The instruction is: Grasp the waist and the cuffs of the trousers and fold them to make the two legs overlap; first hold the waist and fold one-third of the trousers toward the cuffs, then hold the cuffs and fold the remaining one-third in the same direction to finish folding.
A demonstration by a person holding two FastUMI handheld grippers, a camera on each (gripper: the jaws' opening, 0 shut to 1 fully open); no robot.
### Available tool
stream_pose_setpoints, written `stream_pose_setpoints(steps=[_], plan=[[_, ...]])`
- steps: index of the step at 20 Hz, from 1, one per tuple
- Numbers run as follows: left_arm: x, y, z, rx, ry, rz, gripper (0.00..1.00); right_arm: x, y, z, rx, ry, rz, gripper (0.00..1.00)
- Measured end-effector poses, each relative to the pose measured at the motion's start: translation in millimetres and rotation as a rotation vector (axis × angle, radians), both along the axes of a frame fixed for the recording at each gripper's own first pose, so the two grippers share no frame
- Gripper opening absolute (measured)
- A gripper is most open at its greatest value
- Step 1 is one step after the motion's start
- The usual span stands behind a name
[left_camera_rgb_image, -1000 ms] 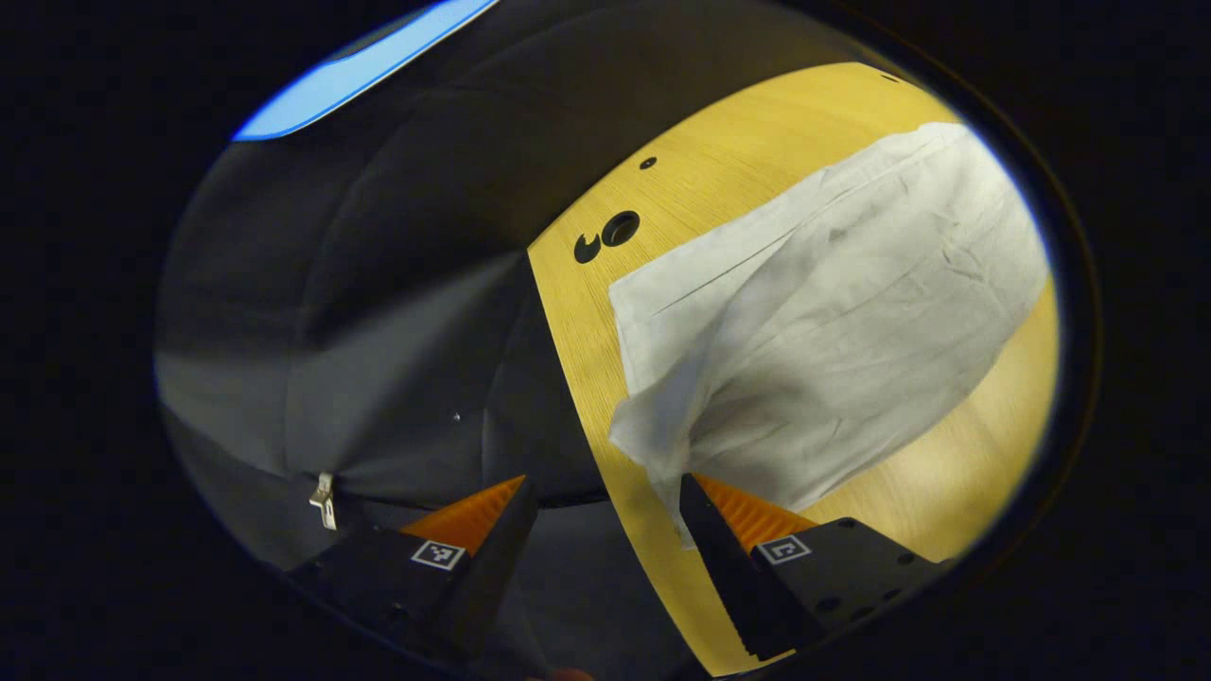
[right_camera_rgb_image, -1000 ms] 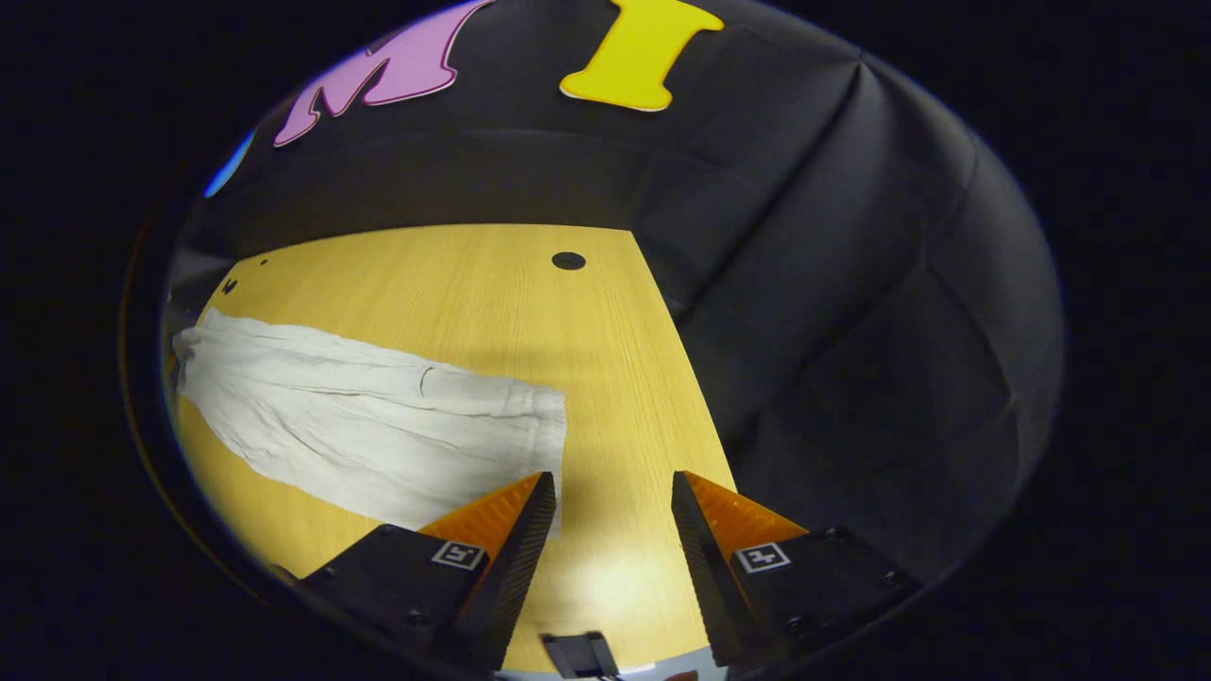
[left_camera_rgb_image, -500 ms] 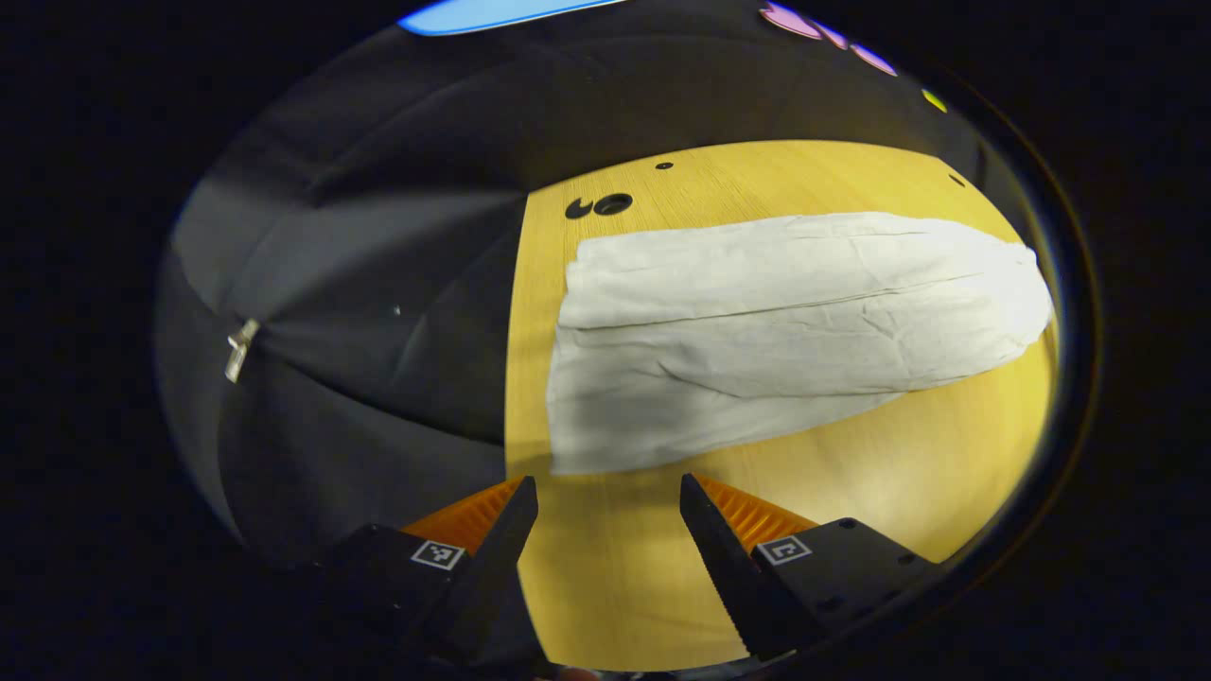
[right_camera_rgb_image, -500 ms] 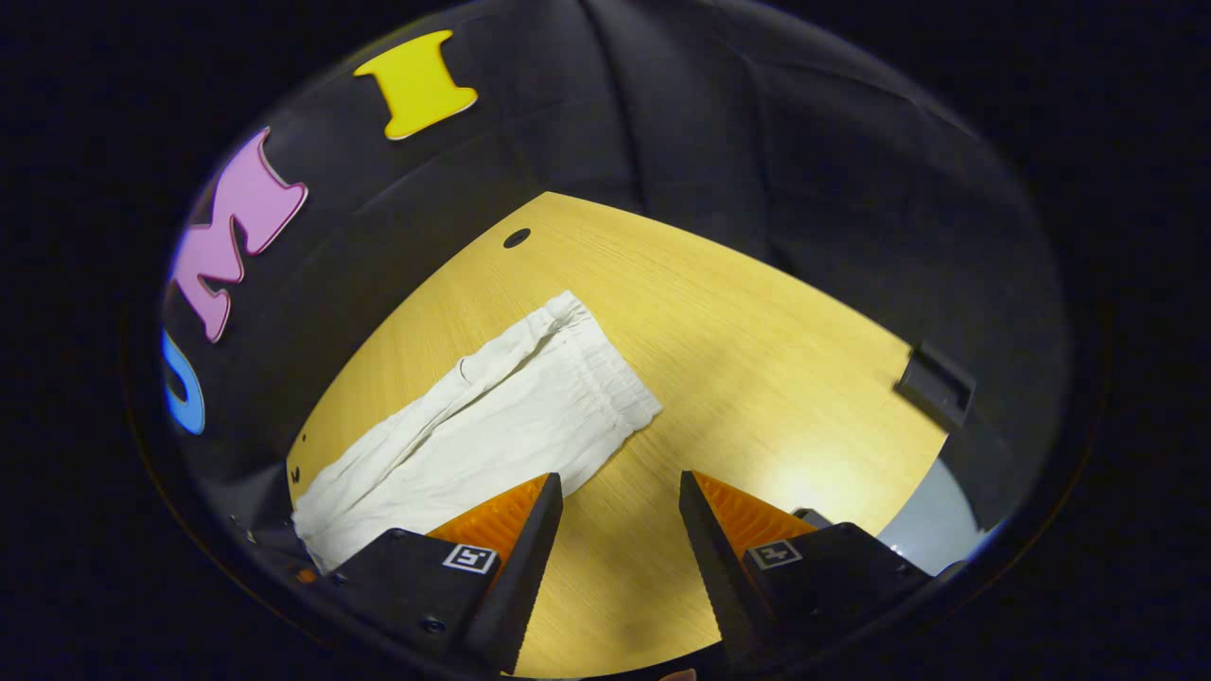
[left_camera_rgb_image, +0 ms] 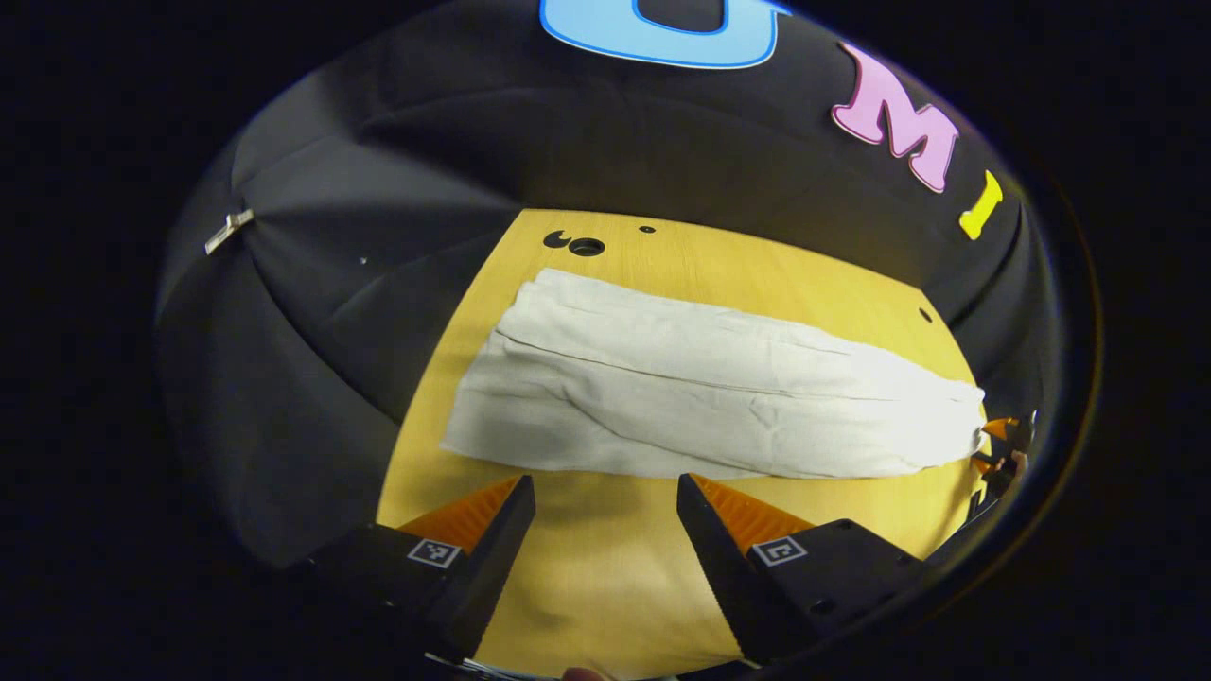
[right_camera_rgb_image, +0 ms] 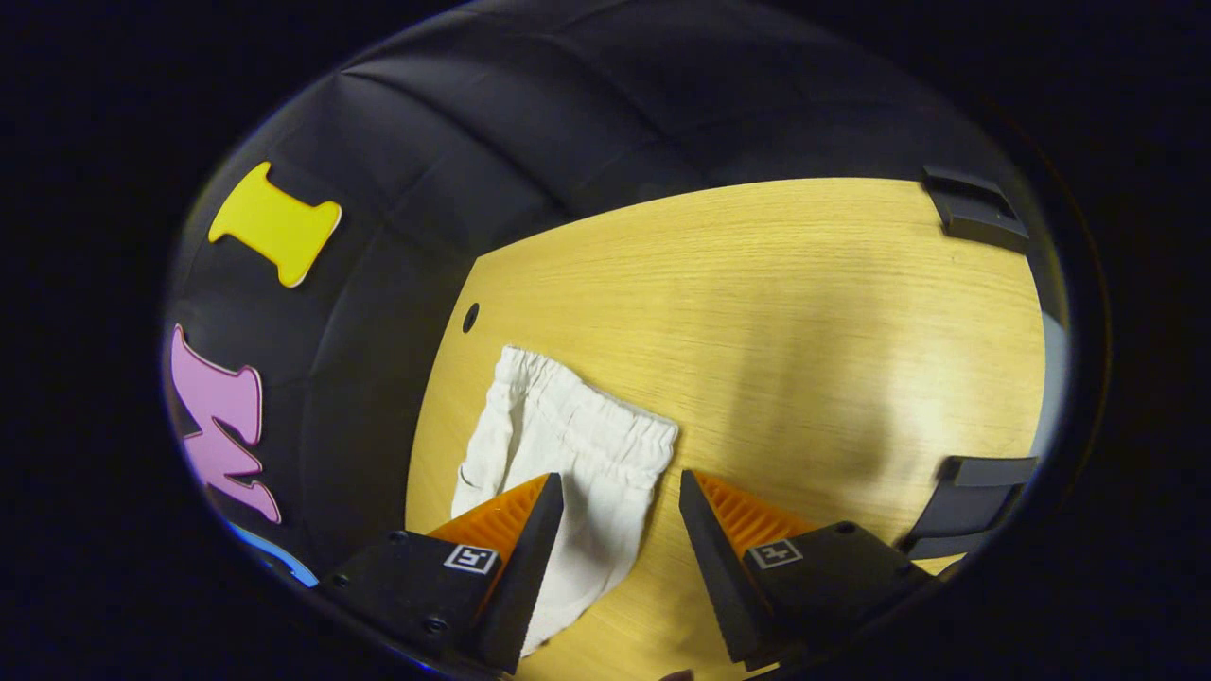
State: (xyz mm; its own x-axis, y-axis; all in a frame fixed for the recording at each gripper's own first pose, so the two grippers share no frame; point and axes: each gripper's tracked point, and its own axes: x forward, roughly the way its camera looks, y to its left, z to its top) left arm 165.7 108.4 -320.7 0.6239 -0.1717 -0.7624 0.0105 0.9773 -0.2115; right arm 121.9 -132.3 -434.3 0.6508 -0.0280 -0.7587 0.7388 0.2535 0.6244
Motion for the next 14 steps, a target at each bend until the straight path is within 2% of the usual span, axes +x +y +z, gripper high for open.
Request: stream_pose_setpoints(steps=[2,5,7,9,10,11,13,14], plan=[[-4,-7,-7,-0.050,0.016,0.037,0.96,11,0,-2,0.034,0.015,-0.058,0.80],[-4,-10,-9,-0.081,0.023,0.076,0.95,22,2,-15,0.073,0.047,-0.084,0.80],[-5,-13,-11,-0.091,0.027,0.084,0.96,21,0,-24,0.084,0.061,-0.102,0.74],[-3,-16,-14,-0.095,0.025,0.082,0.96,15,2,-26,0.091,0.062,-0.121,0.56],[-1,-19,-16,-0.100,0.025,0.083,0.95,10,2,-29,0.090,0.061,-0.130,0.44],[-2,-22,-18,-0.115,0.029,0.090,0.95,12,0,-30,0.095,0.055,-0.147,0.27],[-5,-35,-18,-0.202,0.037,0.120,0.95,15,2,-31,0.113,0.041,-0.143,0.14],[-9,-44,-19,-0.266,0.049,0.143,0.95,15,1,-31,0.114,0.037,-0.137,0.14]])
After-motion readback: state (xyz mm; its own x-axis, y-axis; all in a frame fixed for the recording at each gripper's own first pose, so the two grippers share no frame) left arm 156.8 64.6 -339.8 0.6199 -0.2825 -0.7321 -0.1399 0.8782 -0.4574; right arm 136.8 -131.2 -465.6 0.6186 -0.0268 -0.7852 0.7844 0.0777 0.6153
